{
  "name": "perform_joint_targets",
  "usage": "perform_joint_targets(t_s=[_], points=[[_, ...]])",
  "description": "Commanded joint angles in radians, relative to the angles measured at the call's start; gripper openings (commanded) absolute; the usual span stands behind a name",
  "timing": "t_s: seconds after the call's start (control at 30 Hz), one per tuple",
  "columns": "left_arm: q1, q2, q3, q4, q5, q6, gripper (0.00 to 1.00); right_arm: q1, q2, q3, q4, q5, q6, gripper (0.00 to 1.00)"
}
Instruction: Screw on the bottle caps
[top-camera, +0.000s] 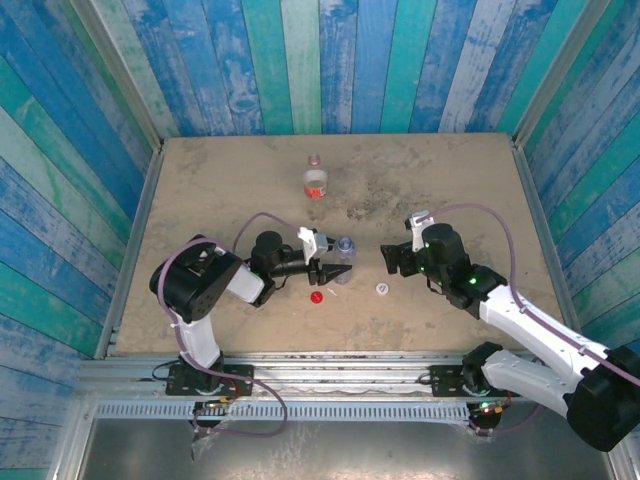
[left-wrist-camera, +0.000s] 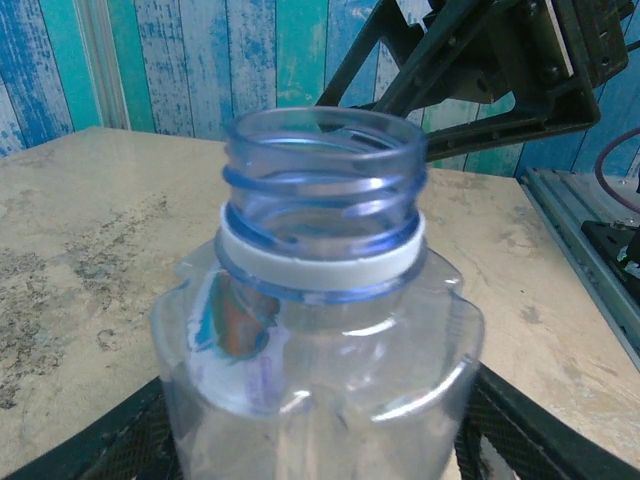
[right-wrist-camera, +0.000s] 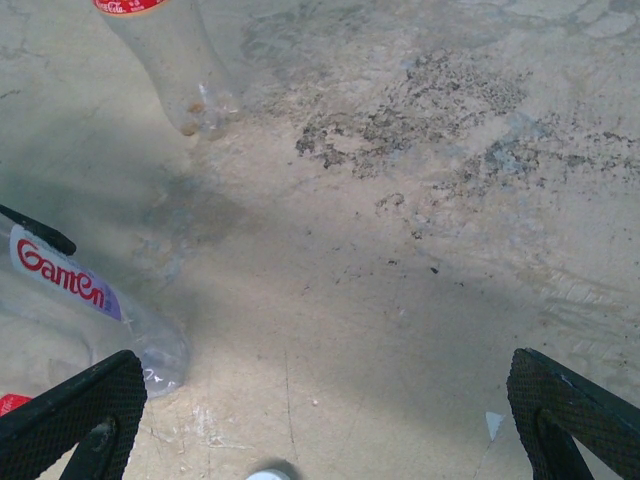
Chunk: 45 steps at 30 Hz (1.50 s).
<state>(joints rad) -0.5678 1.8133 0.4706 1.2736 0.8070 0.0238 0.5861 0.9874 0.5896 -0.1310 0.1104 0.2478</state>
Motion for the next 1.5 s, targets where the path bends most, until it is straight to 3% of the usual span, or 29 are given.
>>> perform_joint_targets(t_s=[0.0, 0.17, 0.5, 0.8, 0.97, 1.03, 1.47], points=[[-0.007, 0.041, 0.024, -0.005, 0.012, 0.007, 0.65, 0.006, -0.012, -0.012, -0.013, 0.015, 0.012, 0.97], [-0.016, 0.056, 0.037, 0.01, 0.006, 0.001, 0.64, 0.006, -0.022, -0.013, -0.019, 0.018, 0.01, 0.97], [-0.02, 0.062, 0.042, 0.002, 0.014, 0.0, 0.53, 0.006, -0.037, 0.003, -0.097, 0.015, 0.008, 0.96], [-0.02, 0.025, 0.018, -0.036, 0.003, 0.036, 0.54, 0.214, 0.06, 0.034, -0.272, 0.133, 0.086, 0.96], [-0.02, 0.026, -0.008, 0.012, 0.003, 0.014, 0.55, 0.266, 0.13, 0.035, -0.273, 0.127, 0.133, 0.83], [-0.019, 0.035, -0.015, 0.048, 0.01, -0.01, 0.55, 0.271, 0.175, 0.046, -0.267, 0.117, 0.129, 0.72], [-0.02, -0.004, -0.025, -0.035, -0.002, 0.027, 0.56, 0.271, 0.397, 0.102, -0.232, 0.146, 0.166, 0.57]])
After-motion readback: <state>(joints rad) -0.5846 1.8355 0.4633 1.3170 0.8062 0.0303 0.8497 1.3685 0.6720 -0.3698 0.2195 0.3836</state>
